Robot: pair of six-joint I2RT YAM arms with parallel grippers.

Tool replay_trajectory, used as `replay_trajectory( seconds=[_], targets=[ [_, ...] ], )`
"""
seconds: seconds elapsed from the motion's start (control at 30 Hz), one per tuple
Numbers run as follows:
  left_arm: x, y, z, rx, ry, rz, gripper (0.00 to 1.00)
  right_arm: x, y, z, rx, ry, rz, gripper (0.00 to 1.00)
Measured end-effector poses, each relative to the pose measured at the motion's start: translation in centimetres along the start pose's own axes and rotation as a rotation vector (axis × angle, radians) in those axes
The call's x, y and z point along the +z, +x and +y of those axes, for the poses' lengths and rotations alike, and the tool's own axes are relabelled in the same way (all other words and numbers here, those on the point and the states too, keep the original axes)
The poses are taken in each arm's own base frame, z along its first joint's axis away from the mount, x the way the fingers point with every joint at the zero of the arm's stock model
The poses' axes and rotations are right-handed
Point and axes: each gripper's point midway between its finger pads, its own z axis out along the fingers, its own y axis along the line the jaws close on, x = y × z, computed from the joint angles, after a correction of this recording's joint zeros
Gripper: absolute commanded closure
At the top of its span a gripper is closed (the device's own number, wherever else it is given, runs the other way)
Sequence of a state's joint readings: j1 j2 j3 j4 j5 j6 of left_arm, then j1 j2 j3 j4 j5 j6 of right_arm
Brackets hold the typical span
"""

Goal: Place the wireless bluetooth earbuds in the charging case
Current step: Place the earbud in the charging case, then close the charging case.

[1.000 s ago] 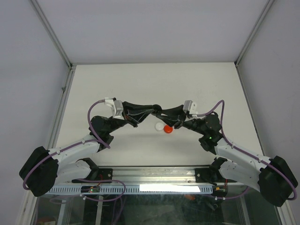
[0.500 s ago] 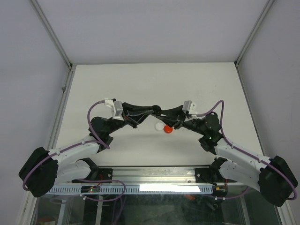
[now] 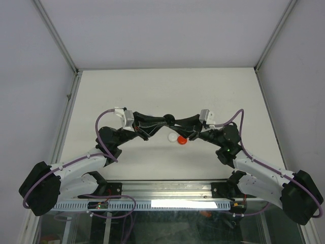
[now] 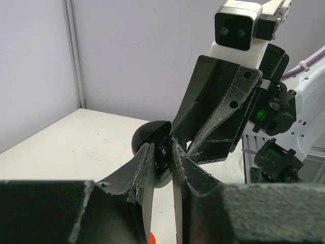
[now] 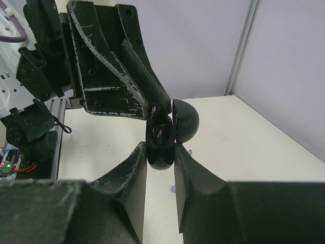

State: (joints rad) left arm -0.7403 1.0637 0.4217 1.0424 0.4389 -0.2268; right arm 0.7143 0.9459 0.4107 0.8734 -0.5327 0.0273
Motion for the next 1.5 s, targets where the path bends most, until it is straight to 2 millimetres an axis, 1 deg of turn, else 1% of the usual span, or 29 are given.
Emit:
replay_trajectory(
  seconds=[0.23, 0.43, 0.57, 0.77, 0.83, 1.0, 1.13, 1.27, 1.5],
  targets=[
    [-0.3, -0.3, 0.1, -0.022, -0.027, 0.011, 0.60, 0.0, -0.3, 0.0, -0.007, 0.001, -0.013, 1.00],
    [-0.9, -0.3, 0.4, -0.046, -0.069, 0.036, 0.55, -0.1, -0.5, 0.0, -0.010, 0.001, -0.029, 1.00],
    [-1.3, 0.2, 0.9, -0.063, -0.114, 0.069, 0.52, 0.0, -1.0, 0.1, -0.019, 0.000, -0.048, 1.00],
    [-1.5, 1.0, 1.5, -0.089, -0.156, 0.112, 0.44, 0.0, -1.1, 0.1, -0.015, -0.002, -0.052, 1.00],
    [-1.5, 0.9, 1.6, -0.098, -0.162, 0.123, 0.41, 0.0, -1.1, 0.1, -0.014, -0.002, -0.052, 1.00],
    [-0.8, -0.8, 1.3, -0.117, -0.124, 0.118, 0.34, 0.0, -0.9, 0.1, -0.012, -0.002, -0.048, 1.00],
    [-0.9, -1.8, 1.1, -0.158, -0.077, 0.112, 0.29, 0.0, -0.4, 0.1, -0.001, -0.005, -0.035, 1.00],
    [-0.9, -1.6, 0.9, -0.221, -0.039, 0.131, 0.26, 0.1, 0.0, 0.3, 0.008, -0.015, -0.024, 1.00],
    [0.3, -0.5, 0.5, -0.360, 0.012, 0.191, 0.26, 0.1, 0.3, 0.9, 0.015, -0.051, -0.014, 1.00]
  ],
)
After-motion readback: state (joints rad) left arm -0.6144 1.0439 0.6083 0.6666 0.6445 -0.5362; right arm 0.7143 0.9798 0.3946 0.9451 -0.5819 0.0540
